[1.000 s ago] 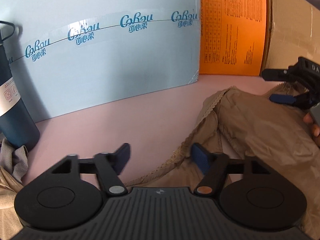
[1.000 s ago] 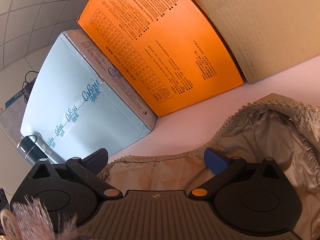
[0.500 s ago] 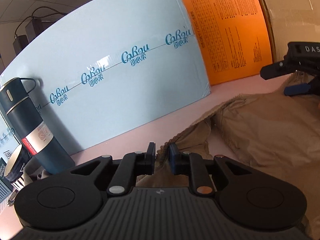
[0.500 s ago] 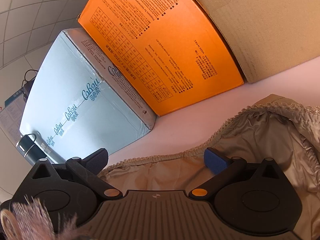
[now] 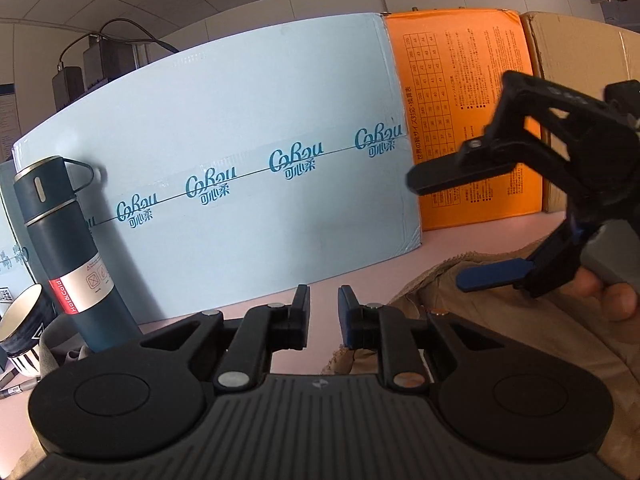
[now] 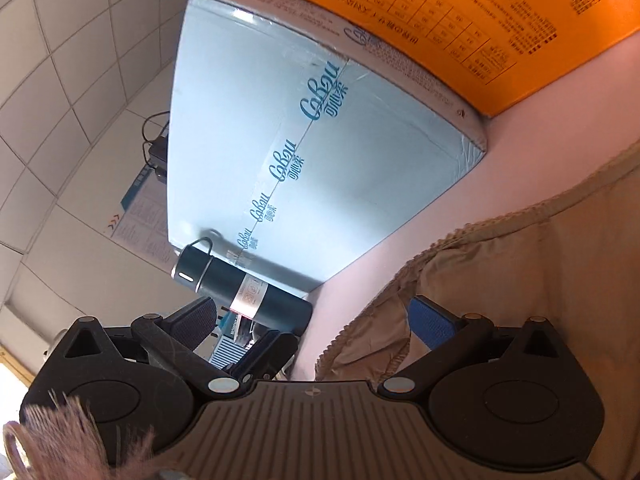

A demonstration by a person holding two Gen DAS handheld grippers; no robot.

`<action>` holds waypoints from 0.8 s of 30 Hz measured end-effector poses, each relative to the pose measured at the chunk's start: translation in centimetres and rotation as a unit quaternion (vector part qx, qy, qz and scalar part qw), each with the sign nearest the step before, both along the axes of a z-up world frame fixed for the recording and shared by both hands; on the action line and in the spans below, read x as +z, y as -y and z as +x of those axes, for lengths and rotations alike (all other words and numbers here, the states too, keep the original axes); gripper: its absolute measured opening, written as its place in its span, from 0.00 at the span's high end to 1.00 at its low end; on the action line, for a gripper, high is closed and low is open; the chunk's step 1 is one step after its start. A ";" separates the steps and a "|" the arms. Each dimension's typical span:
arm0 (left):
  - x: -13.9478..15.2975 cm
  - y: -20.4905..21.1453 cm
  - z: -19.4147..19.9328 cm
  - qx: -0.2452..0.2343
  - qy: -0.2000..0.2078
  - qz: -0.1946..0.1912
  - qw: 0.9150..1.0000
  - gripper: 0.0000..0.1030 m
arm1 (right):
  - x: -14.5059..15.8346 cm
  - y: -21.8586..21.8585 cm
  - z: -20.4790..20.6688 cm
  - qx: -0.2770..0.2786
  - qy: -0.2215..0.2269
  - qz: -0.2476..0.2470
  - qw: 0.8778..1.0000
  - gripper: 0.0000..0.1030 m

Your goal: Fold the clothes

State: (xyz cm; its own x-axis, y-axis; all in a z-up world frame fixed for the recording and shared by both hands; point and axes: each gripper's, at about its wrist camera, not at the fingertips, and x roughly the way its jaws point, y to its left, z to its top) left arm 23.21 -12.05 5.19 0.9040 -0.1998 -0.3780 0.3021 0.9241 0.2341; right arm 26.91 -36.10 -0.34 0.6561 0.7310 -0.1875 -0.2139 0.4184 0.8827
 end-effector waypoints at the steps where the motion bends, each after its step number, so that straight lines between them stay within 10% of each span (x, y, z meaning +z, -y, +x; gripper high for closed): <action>1: -0.2 0.0 0.1 0.000 -0.002 0.004 1.000 0.66 | -0.1 -0.4 0.5 -0.007 -0.007 -0.006 1.000 0.00; 4: -1.0 0.4 0.6 0.011 -0.007 0.030 0.999 0.32 | -0.8 -1.5 2.6 -0.019 -0.044 -0.019 0.999 0.00; 10: -3.8 0.8 2.5 0.030 -0.054 0.078 0.995 0.21 | -1.4 -1.8 4.0 -0.047 -0.037 -0.046 0.997 0.00; 16: -4.0 -0.9 3.6 0.009 -0.125 0.002 0.992 0.80 | -1.9 -2.1 2.7 -0.028 0.041 -0.068 0.996 0.00; 24: -0.3 -3.6 1.7 -0.028 -0.100 -0.126 0.987 0.78 | -2.5 0.9 0.0 -0.033 0.171 0.050 0.983 0.00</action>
State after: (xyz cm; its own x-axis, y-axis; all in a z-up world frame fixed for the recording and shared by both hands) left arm 24.92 -8.45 4.85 0.8015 -0.3582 -0.4789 0.3716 0.9257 -0.0706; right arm 26.89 -36.97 -2.86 0.7156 0.6876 0.1230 -0.4799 0.3560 0.8018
